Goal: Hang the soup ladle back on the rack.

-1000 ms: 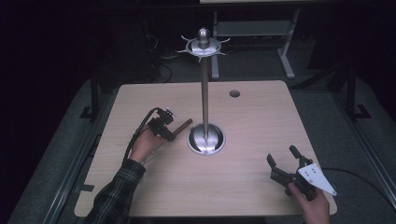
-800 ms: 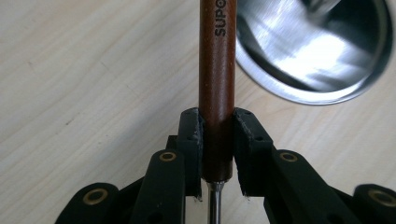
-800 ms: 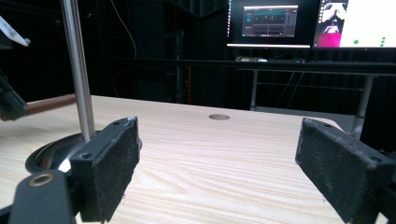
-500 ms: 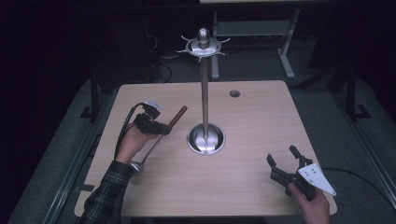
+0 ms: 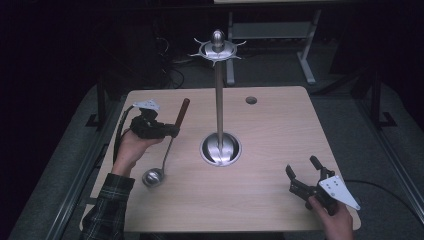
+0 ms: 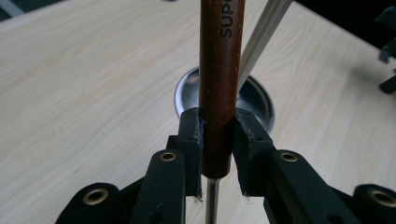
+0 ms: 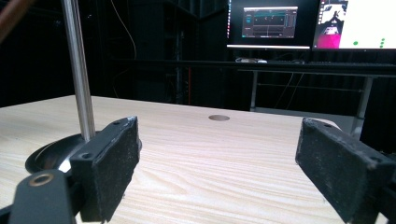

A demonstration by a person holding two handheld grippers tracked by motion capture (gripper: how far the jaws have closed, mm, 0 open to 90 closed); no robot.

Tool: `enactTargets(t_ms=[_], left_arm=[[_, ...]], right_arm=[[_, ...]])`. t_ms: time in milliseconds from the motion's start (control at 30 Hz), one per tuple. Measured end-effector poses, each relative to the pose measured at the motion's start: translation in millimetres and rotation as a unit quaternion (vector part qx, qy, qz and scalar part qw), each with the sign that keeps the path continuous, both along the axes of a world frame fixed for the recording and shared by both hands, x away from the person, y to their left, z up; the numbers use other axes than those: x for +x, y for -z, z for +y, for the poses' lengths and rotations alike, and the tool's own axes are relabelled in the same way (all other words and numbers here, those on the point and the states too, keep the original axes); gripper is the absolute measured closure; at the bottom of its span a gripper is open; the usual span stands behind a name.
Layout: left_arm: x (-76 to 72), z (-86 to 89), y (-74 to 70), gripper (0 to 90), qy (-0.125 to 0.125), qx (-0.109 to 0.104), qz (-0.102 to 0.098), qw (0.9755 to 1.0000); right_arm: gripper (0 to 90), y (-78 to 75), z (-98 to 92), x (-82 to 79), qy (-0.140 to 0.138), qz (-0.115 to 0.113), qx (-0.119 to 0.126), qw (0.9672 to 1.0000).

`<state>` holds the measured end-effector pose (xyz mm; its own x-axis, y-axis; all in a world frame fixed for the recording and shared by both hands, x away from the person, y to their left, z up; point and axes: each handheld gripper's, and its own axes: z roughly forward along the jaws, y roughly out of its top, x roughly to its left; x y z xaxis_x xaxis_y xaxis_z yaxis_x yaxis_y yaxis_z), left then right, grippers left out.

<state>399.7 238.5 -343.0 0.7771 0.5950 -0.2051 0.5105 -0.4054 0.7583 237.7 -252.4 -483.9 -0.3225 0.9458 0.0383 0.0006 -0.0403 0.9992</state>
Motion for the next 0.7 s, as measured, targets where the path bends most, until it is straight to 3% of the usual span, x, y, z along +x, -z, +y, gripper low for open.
enactTargets(t_ms=[200, 567, 700], left_arm=[[-5.9, 5.8, -13.2, 74.3, 0.007, -0.025, -0.017, 0.9995], [-15.1, 10.2, -30.3, 74.2, 0.015, -0.045, -0.053, 0.9975], [-19.2, 10.1, -37.8, 74.2, 0.018, -0.055, -0.072, 0.9957]], right_arm=[[13.0, -0.1, 0.2, 0.2, 0.000, 0.003, 0.001, 1.0000], [13.0, 0.0, 0.0, -0.1, 0.000, 0.000, -0.001, 1.0000], [13.0, 0.0, 0.1, 0.0, 0.000, 0.001, 0.001, 1.0000]])
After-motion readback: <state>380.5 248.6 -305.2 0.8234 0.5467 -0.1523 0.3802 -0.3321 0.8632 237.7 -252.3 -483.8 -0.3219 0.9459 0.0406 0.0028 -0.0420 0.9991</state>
